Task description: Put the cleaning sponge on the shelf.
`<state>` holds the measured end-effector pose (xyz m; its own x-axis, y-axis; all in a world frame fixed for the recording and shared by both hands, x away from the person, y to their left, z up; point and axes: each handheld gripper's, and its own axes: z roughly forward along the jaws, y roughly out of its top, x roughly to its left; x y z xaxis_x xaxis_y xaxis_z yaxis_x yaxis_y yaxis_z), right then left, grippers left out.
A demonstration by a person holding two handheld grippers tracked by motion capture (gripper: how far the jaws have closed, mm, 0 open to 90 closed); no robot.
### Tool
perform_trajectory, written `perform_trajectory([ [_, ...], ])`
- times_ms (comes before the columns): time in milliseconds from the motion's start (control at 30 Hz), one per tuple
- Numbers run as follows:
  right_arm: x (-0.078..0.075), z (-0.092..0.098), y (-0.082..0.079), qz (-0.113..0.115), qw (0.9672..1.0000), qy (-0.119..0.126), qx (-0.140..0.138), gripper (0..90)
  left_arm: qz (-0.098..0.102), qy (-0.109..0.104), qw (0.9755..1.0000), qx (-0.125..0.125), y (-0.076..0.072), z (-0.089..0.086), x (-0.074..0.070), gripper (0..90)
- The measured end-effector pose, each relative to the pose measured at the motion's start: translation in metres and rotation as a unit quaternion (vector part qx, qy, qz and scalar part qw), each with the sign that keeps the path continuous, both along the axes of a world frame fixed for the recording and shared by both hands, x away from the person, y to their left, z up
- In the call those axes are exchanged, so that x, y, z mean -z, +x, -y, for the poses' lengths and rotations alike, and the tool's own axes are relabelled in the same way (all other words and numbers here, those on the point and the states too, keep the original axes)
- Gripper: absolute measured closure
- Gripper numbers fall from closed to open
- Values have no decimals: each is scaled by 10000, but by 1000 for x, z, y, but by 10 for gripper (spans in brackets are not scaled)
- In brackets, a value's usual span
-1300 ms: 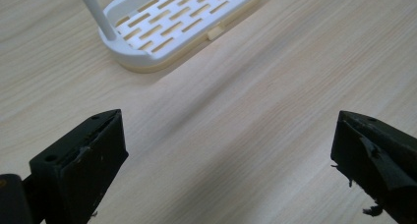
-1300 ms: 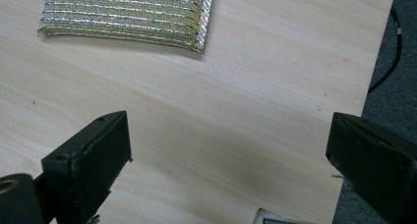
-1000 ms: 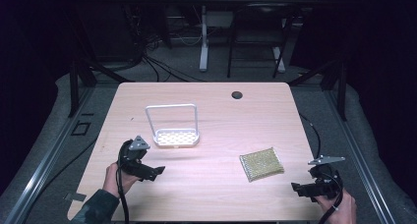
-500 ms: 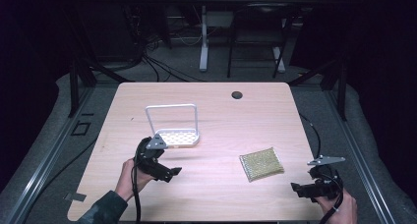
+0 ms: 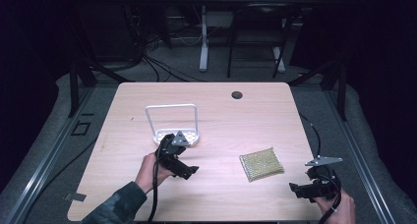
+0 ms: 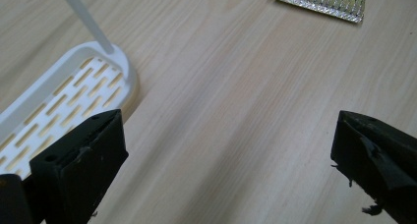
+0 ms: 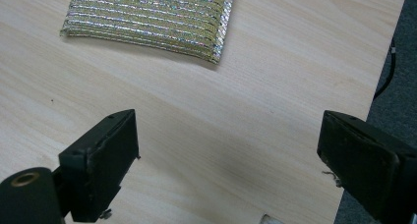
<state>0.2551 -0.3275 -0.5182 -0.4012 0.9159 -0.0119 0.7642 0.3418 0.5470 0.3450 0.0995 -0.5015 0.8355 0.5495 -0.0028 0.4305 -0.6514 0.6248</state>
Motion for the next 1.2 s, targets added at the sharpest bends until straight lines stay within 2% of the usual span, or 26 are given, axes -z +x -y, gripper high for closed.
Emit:
perform_trajectory([
  [33, -1, 0, -1, -47, 10000, -1, -11, 83, -19, 24, 10000, 62, 4, 9, 2, 2],
  [67, -1, 0, -1, -47, 10000, -1, -11, 83, -19, 24, 10000, 62, 4, 9, 2, 2],
  [100, -1, 0, -1, -26, 10000, 1, -11, 85, -41, 6, 9999, 129, 6, 17, 2, 2],
  [133, -1, 0, -1, -26, 10000, 1, -11, 85, -41, 6, 9999, 129, 6, 17, 2, 2],
  [233, 0, -1, 0, -32, 10000, -17, -24, 89, -24, 17, 9997, 242, 9, 32, 1, 2],
  [667, 1, -2, 0, -66, 9999, -64, -73, 103, -30, -42, 9985, 544, 21, 68, -1, 0],
  [800, 1, -2, 0, -49, 9999, -64, -75, 102, -16, -104, 9978, 648, 23, 78, -2, 1],
  [967, 1, -3, 0, -55, 9999, -55, -88, 102, 58, -222, 9969, 748, 26, 99, -3, 2],
  [1200, 1, -1, 0, -61, 9999, -69, -53, 102, 71, -139, 9958, 898, 27, 122, 3, 0],
])
